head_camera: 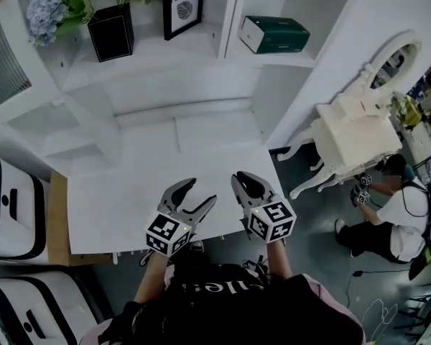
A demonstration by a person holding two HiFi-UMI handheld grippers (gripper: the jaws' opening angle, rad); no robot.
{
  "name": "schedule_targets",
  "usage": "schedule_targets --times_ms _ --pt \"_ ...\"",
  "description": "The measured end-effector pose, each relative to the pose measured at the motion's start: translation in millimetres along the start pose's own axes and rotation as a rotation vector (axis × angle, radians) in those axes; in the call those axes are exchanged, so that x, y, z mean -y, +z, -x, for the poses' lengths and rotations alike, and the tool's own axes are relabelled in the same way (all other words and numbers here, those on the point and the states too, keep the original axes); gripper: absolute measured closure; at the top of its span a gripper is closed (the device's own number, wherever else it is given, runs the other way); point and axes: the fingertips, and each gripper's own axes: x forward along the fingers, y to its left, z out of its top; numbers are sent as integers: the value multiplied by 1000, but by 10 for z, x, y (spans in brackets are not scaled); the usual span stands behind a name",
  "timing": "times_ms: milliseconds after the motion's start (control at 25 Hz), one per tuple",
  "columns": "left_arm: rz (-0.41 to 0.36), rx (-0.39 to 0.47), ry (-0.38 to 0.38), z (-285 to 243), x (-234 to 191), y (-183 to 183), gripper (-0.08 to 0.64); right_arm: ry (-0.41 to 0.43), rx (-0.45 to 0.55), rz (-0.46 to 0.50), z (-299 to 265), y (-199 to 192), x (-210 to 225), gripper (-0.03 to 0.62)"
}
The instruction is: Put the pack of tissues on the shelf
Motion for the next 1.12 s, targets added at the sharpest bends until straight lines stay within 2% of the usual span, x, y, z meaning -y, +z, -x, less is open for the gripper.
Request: schedule_targets --times_ms 480,600,1120 --pt "30 -10 69 283 623 -175 278 151 -61 -7 436 -414 -340 520" --pt "47 5 92 382 765 -187 344 184 -69 -12 579 -502 -415 520" --pt "81 7 252 899 1192 -421 488 313 -90 -5 1099 -804 -767 520"
